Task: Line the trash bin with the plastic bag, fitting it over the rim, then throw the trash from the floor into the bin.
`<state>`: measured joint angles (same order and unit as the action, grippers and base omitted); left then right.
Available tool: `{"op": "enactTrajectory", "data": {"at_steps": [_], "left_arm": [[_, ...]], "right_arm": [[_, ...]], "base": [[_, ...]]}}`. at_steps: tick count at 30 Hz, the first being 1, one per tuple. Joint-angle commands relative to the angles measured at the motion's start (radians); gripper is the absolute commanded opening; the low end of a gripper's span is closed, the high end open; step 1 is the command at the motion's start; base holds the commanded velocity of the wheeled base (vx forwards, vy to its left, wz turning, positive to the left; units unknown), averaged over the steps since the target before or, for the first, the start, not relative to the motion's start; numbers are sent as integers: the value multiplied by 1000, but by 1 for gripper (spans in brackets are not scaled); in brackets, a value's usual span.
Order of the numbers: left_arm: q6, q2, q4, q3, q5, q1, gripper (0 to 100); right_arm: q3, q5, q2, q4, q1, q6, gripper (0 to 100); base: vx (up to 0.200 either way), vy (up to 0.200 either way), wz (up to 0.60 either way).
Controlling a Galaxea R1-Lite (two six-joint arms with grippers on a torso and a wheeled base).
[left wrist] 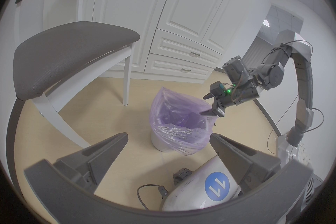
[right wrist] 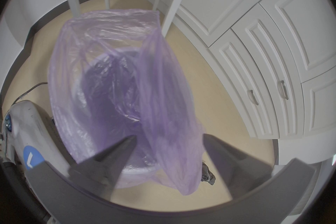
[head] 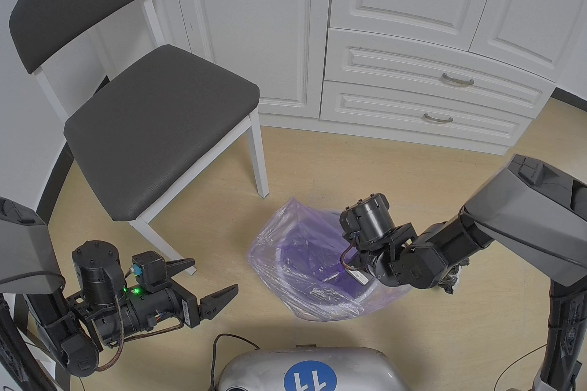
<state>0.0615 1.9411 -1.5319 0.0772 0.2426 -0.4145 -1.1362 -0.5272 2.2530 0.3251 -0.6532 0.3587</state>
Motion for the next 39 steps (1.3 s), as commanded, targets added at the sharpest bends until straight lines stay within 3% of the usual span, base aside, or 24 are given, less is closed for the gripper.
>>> {"op": "enactTrajectory", "data": {"at_steps": [1,9,19,24,28,34,35,38,39], "left_arm": [[0,-2,-1,-5,0,-6,100],[0,9,-1,-5,0,-7,100],[0,22,-1,-5,0,-7,100],[1,25,-1,-5,3,-7,100],[1,30,-1,-4,3,-7,100],[1,41,-1,-5,3,-7,100],[1,42,-1,-5,3,-7,100],[1,49,-1,-5,11,-7,100],[3,50,-1,-2,15,-7,100]], "right_arm": [[-71,1,20,2,44,-1,0],[-263,0,71,3,104,-9,0],[-482,-13,255,8,159,-78,0],[-633,-7,333,11,175,-153,0],[-738,-2,370,9,188,-156,0],[-725,-2,364,3,185,-147,0],[-705,-2,353,2,181,-147,100],[-613,0,269,-15,172,-146,100],[-508,3,174,-52,149,-141,100]], "base": [[0,0,0],[0,0,0],[0,0,0],[0,0,0],[0,0,0],[0,0,0],[0,0,0],[0,0,0],[0,0,0]]}}
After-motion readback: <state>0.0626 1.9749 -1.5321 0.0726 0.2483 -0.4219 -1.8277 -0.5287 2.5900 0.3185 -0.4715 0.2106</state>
